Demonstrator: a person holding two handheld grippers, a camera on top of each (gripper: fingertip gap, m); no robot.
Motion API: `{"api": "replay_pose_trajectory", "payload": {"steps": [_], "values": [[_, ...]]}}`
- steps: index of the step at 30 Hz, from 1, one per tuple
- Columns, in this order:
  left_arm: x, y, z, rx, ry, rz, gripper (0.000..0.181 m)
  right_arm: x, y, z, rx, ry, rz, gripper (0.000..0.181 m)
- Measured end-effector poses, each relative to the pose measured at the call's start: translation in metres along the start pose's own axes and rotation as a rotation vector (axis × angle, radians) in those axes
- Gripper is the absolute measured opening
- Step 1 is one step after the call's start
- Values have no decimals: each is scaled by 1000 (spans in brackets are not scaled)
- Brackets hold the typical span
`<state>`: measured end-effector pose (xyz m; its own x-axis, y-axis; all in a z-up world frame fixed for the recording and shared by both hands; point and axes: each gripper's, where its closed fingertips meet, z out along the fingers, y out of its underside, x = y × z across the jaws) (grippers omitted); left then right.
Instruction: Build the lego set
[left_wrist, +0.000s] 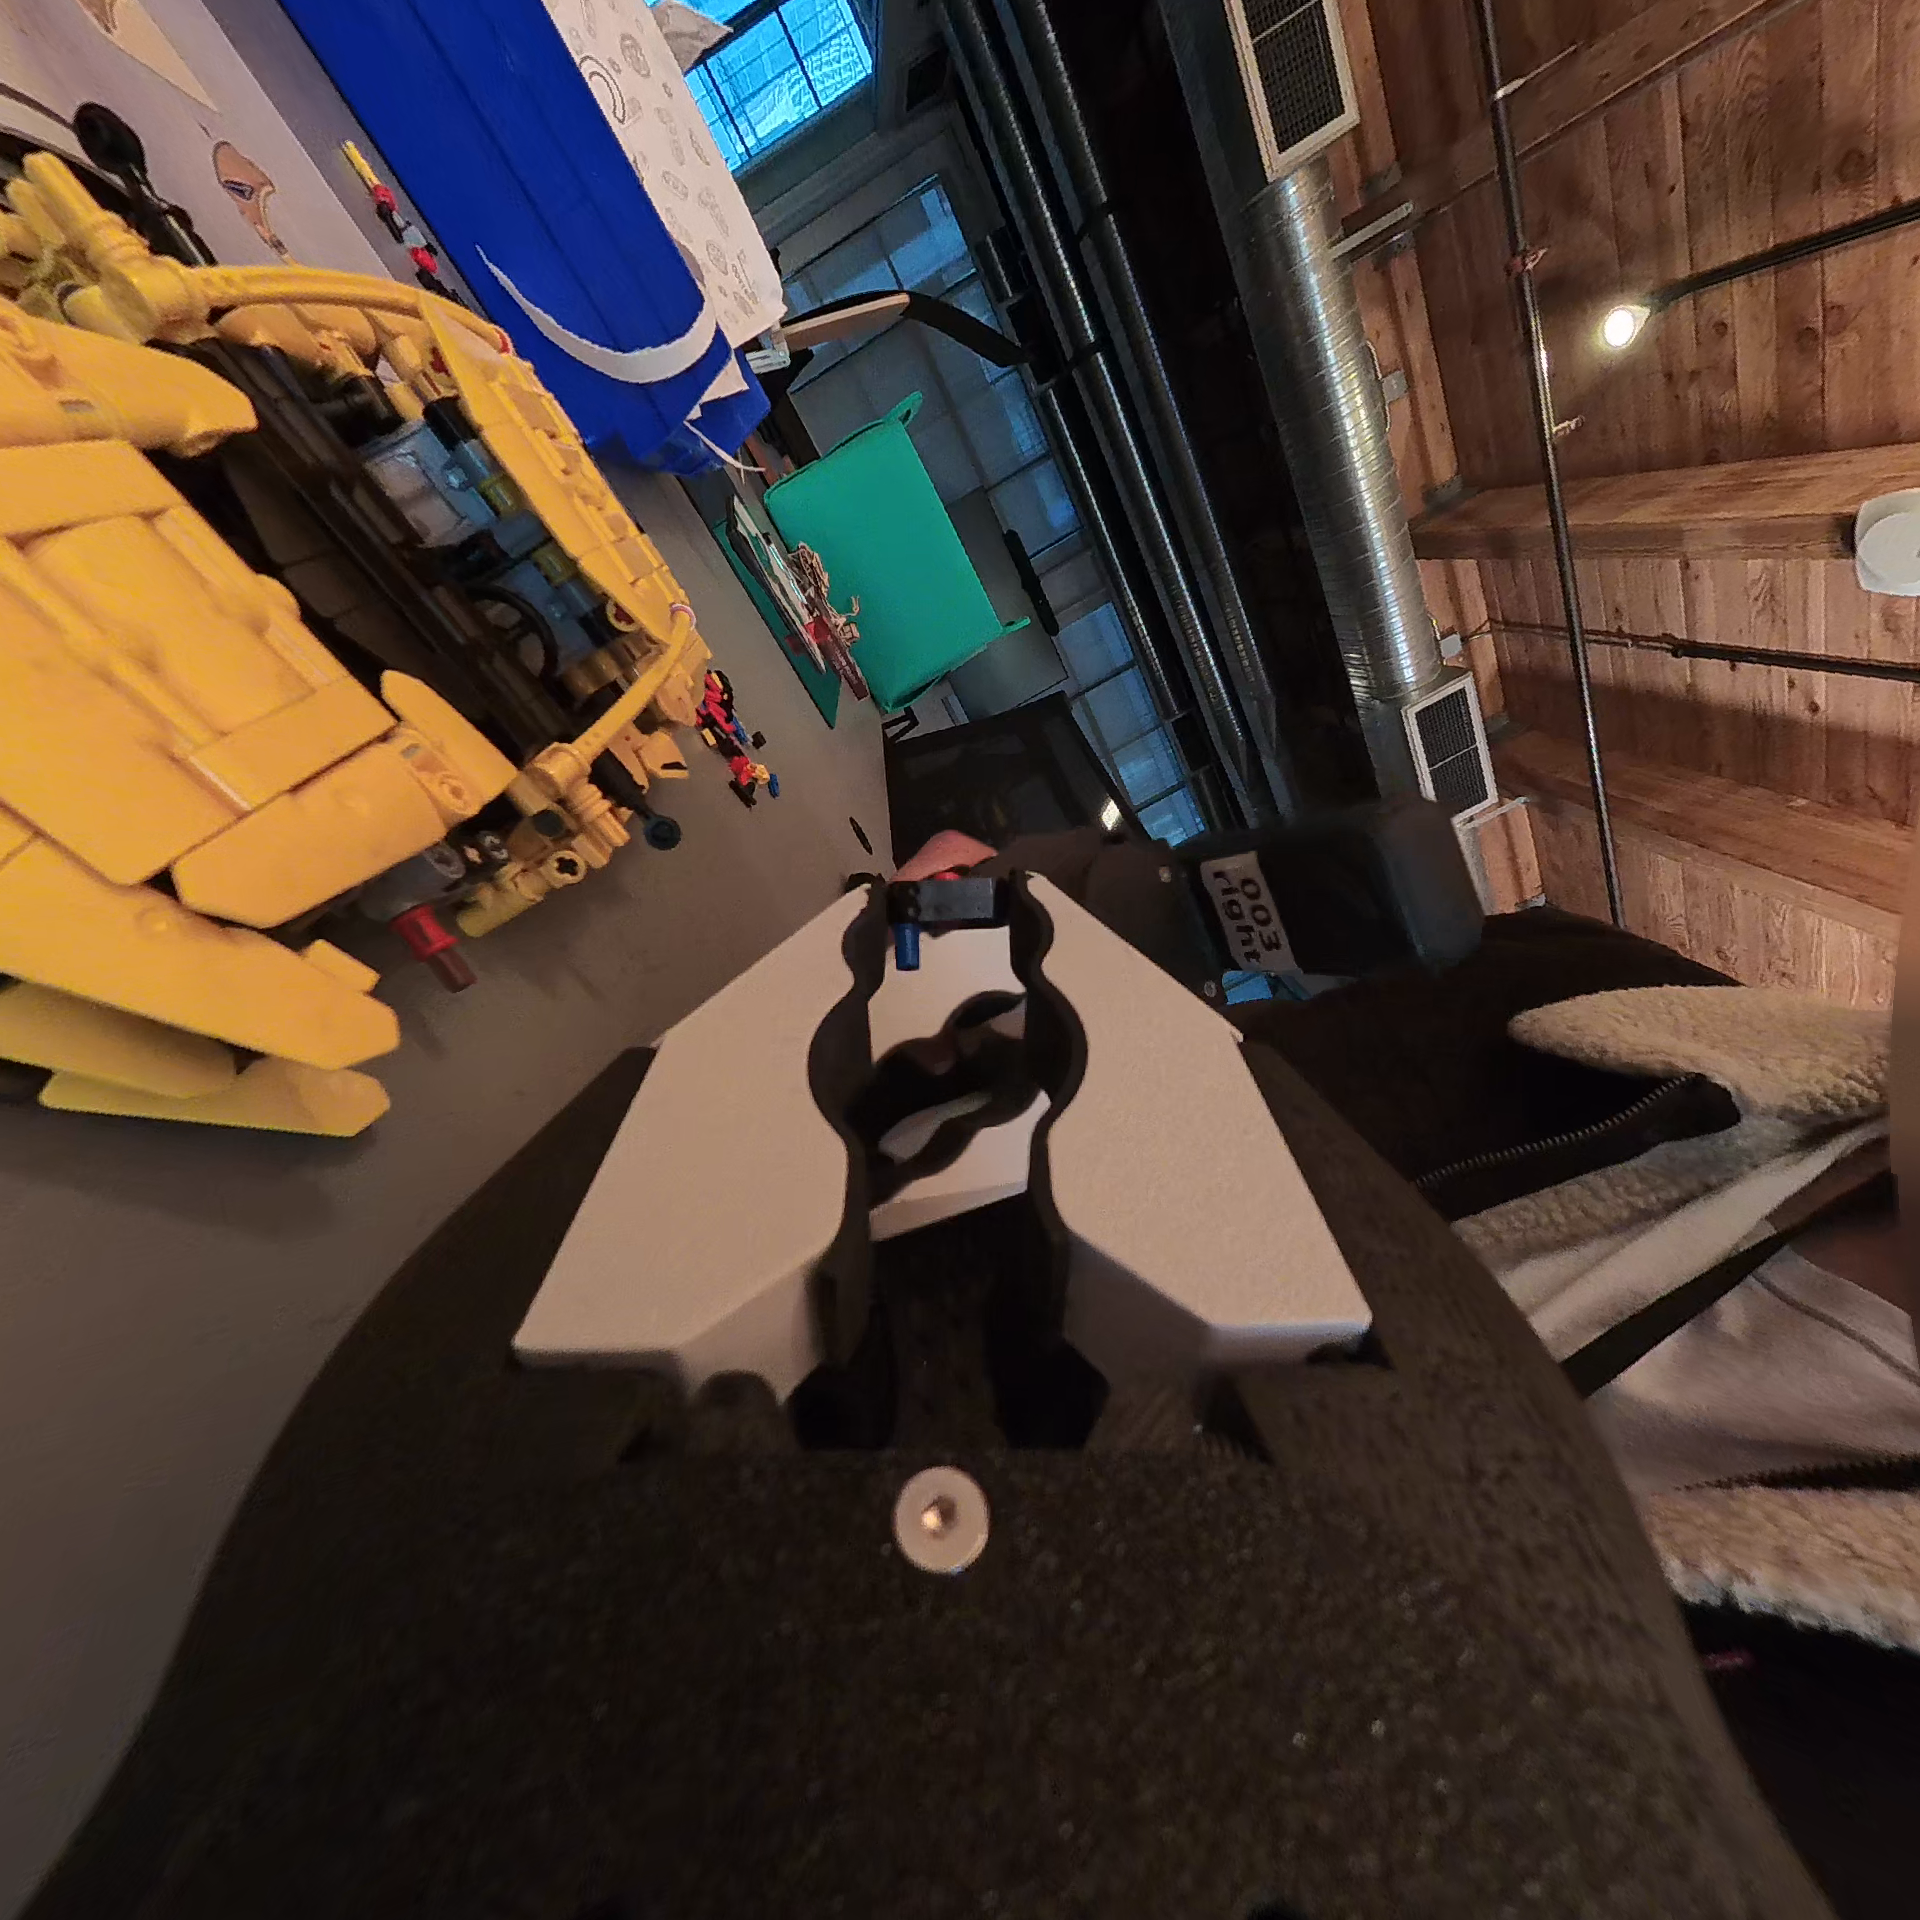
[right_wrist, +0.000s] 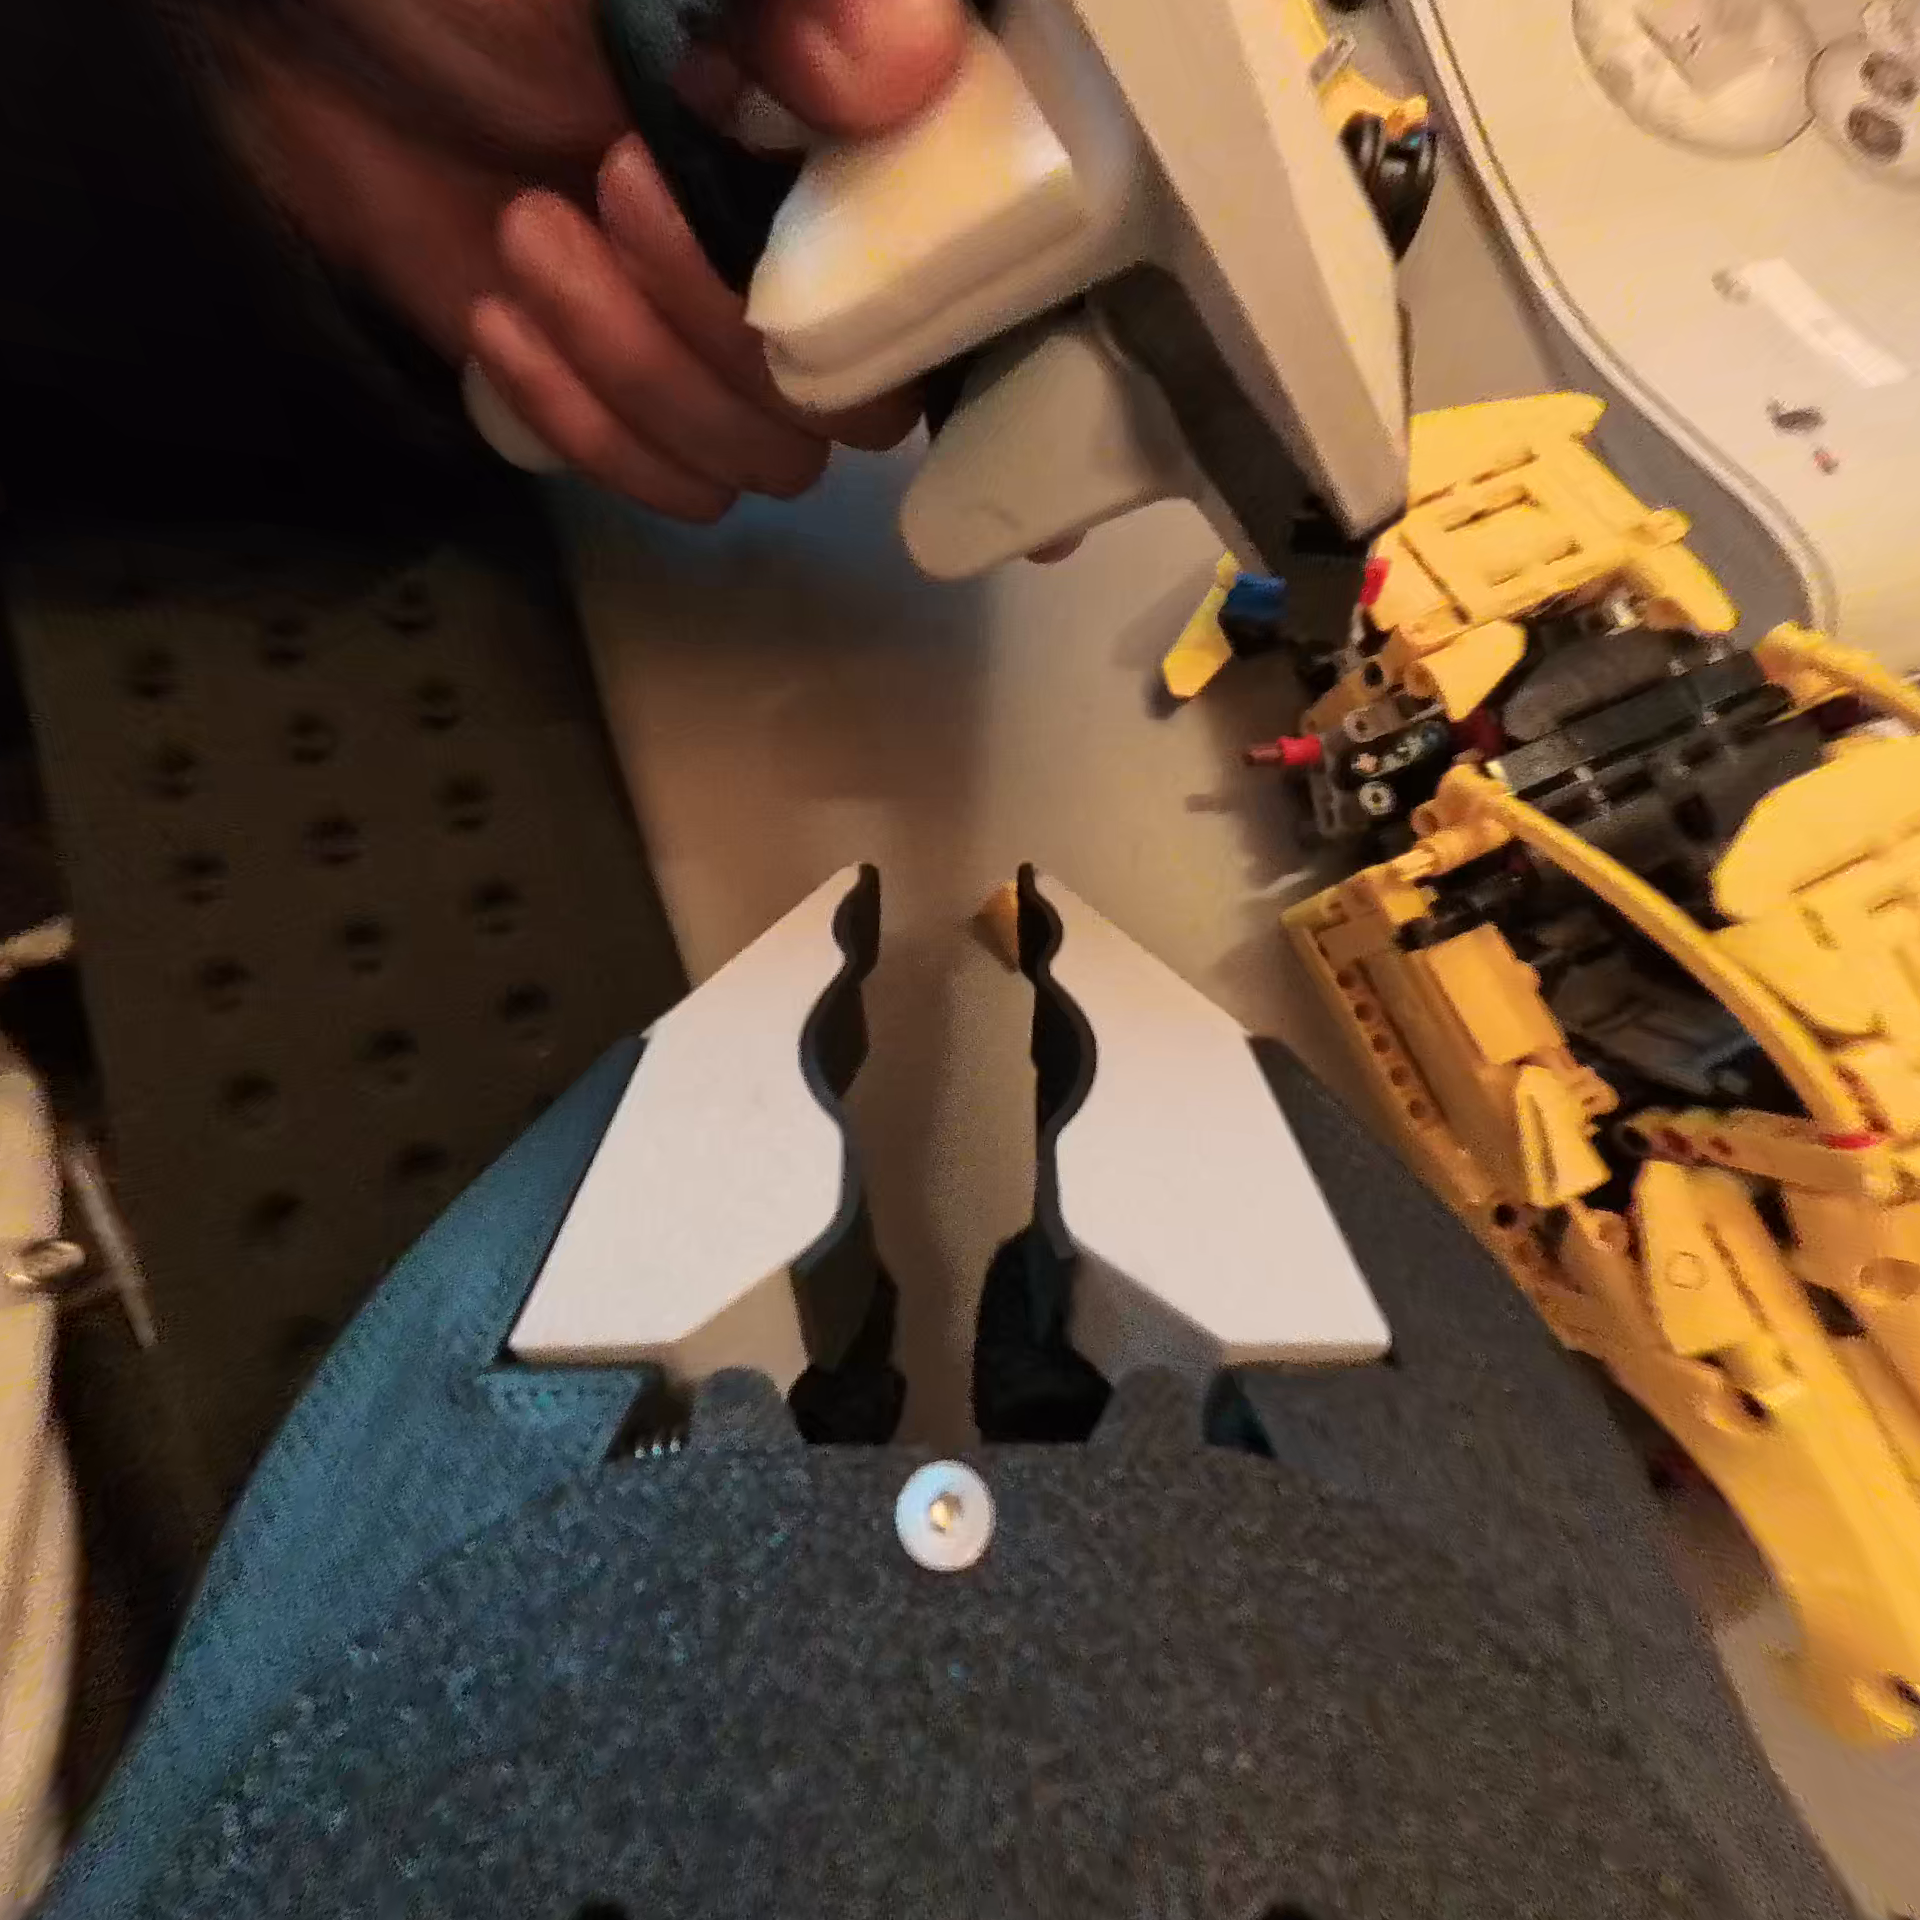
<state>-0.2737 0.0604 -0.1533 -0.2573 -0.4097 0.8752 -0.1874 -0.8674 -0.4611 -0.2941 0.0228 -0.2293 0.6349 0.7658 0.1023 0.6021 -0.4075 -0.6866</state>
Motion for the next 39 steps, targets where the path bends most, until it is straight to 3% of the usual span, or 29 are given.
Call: {"api": "replay_pose_trajectory", "payload": {"steps": [4, 9, 13, 19, 23, 29, 39], "values": [[0, 1, 1, -4, 1, 1, 22, 10, 6, 2, -22, 47, -126, 23], [0, 0, 0, 0, 0, 0, 22, 5, 11, 6, -12, -74, -150, 25], [0, -1, -1, 4, 2, -1, 22, 1, 18, 8, -25, -86, -273, 30], [0, -1, -1, 2, 2, 0, 22, -4, 18, 8, -35, 9, -415, 31], [1, 0, 0, -4, 2, 1, 22, 0, 19, 12, -37, -13, -340, 33], [0, 0, 0, -4, 3, 1, 23, -2, 20, 16, -63, -166, -193, 32], [5, -3, -2, 12, 25, 2, 23, 13, 9, 17, 15, -320, -256, 34]]}}
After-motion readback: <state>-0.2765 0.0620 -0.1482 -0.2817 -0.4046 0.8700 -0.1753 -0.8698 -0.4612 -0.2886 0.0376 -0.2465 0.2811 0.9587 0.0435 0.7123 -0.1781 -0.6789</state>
